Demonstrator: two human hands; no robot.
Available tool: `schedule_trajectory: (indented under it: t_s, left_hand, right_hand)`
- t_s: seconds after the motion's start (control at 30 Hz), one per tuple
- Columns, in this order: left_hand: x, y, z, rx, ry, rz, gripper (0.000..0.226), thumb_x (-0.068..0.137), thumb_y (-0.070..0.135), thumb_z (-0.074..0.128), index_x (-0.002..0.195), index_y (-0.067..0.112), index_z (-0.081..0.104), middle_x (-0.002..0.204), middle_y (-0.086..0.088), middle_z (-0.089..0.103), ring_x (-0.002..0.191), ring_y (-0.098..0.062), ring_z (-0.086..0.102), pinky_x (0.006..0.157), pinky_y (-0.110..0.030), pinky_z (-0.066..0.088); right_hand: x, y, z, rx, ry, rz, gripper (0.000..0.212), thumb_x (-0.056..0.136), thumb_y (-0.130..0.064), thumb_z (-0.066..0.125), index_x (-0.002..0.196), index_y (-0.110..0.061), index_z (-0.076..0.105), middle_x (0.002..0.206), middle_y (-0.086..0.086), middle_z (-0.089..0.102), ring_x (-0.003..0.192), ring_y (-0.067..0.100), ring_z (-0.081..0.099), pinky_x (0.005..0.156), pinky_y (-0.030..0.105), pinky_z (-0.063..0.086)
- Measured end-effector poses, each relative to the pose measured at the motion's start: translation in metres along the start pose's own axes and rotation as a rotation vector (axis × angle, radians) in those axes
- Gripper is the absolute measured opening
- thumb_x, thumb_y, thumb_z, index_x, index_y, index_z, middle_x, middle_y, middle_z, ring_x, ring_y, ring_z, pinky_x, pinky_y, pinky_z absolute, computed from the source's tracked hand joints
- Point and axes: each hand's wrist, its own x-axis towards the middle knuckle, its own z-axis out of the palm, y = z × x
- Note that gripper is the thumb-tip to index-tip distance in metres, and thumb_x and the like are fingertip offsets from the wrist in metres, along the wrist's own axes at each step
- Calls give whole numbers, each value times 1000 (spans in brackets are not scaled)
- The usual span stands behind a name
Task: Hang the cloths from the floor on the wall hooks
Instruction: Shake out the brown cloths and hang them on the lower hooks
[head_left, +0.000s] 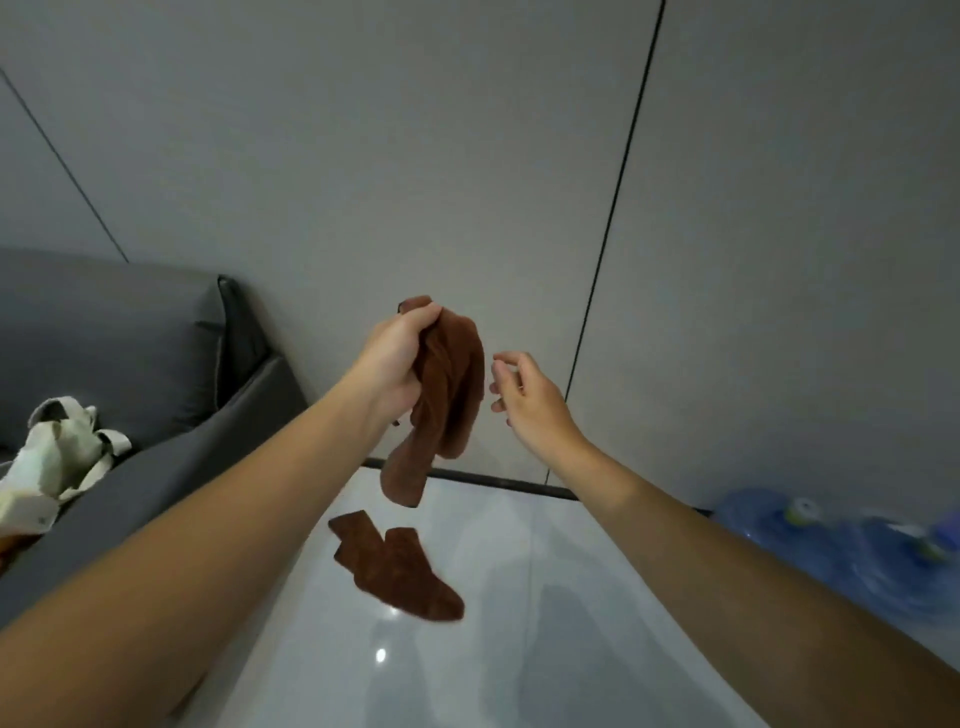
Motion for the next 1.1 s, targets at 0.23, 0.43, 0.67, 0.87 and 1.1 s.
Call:
schedule_trajectory:
  t_s: [0.23,0.43,0.67,0.87,1.1]
  left_hand:
    - [-62,93,82,12,-355,105,17,93,14,60,108,6,59,83,-10,70,74,-20,72,68,-29,57]
    - [-116,94,140,36,-556,187,18,89,-2,60,103,9,59,84,-13,69,79,-26,71,76,-40,59]
    - [-191,64,213,64,-750,175,34,87,-12,55,108,15,55,105,-17,66,96,-31,68,81,-44,58]
    - [-261,33,261,58,-849,155,58,84,-21,46,132,11,45,114,-21,61,103,-37,64,86,-51,55]
    - [-346,8,310,24,-964,127,59,86,-17,41,132,20,45,114,-20,62,100,-37,66,80,-51,57]
  right_hand:
    - [-48,-55,-56,-24,97,110,53,101,-53,30,150,-33,23,140,5,53,125,23,54,105,45,44]
    - [-121,-66,-89,153,172,244,53,97,-63,24,142,-38,35,130,-6,55,114,16,58,99,45,48]
    - [-214,-54,-133,391,312,343,54,93,-69,34,127,-32,53,103,5,68,90,20,66,82,40,58]
    - [-269,-49,-186,628,553,276,56,95,-64,41,126,-22,62,118,4,70,113,20,64,104,45,47]
    - [-359,-39,-233,650,599,361,45,98,-50,48,116,-11,63,111,13,68,104,26,62,102,43,45]
